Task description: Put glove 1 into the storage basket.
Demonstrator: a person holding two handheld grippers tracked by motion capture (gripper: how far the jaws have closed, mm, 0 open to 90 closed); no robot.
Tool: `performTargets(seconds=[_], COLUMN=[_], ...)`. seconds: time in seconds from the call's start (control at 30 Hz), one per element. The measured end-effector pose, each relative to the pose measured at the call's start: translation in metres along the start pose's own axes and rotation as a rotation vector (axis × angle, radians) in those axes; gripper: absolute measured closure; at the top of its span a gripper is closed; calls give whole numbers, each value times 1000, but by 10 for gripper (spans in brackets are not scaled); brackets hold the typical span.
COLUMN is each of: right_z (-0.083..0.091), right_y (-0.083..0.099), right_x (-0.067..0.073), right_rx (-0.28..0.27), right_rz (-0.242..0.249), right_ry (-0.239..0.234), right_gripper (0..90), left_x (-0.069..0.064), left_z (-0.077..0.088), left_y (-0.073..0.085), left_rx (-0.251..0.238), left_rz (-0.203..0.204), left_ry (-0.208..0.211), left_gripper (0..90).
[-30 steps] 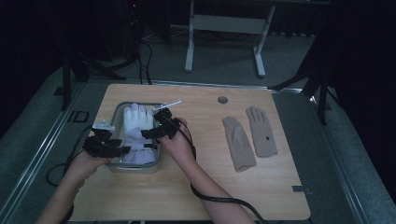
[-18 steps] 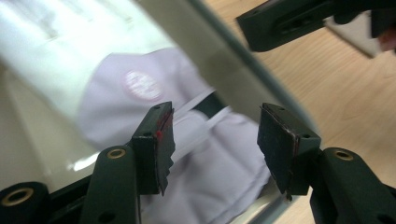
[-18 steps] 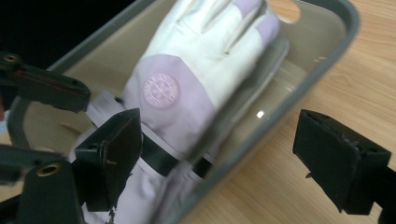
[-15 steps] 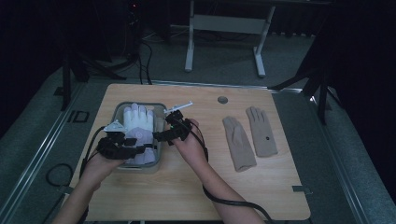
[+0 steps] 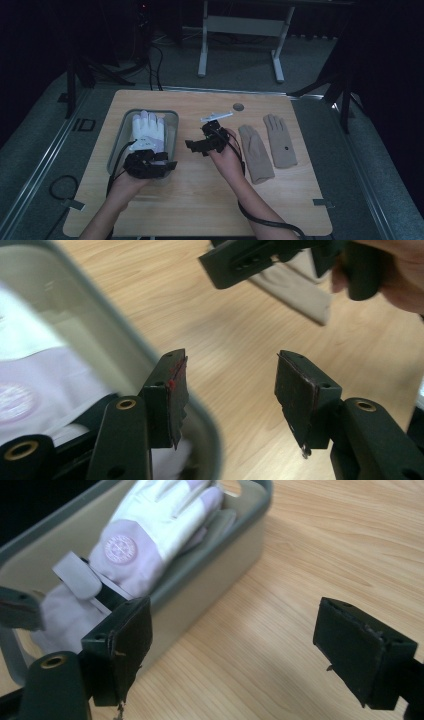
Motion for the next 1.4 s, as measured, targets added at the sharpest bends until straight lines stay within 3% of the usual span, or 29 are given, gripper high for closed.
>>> performTargets(seconds=[0.13, 0.3, 0.4, 0.53, 0.67, 0.73, 0.93, 1.17, 1.4], right_z=[13, 30, 38, 49, 59, 62, 69, 77, 79], right_y=[8, 20, 27, 37, 45, 48, 60, 75, 89], right_x=[-11, -24, -32, -41, -49, -53, -64, -80, -84], right_rx=[-12, -31, -45, -52, -81, -89, -126, -137, -158], right_rz=[11, 4, -3, -1, 4, 26, 54, -2, 16], right_ry=[25, 39, 50, 57, 66, 80, 52, 19, 37], right_gripper=[149, 149, 149, 147, 138, 139, 136, 129, 124], left_x=[-13, -27, -32, -40, -46, -49, -60, -72, -73], left_z=[-3, -12, -21, -29, -37, -43, -57, -76, -95], left_y=[-3, -5, -7, -9, -10, -9, -1, 15, 30], left_rx=[-23, -59, -74, -135, -194, -189, -184, -214, -162], left_rz=[-30, -39, -21, -22, -29, -25, -58, -107, -116], left_ry=[9, 55, 65, 94, 83, 87, 82, 126, 127], left_gripper=[469, 432, 276, 145, 142, 113, 76, 41, 41])
Point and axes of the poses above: each handheld gripper's, and its own axes: z roughly backward along the jaws, y roughly out of its underside, x roughly to its left, the point moved 2 cm from there along -z, roughly forward along the jaws, and after that the axes turned 3 degrees about -y, right-handed, at the moved point
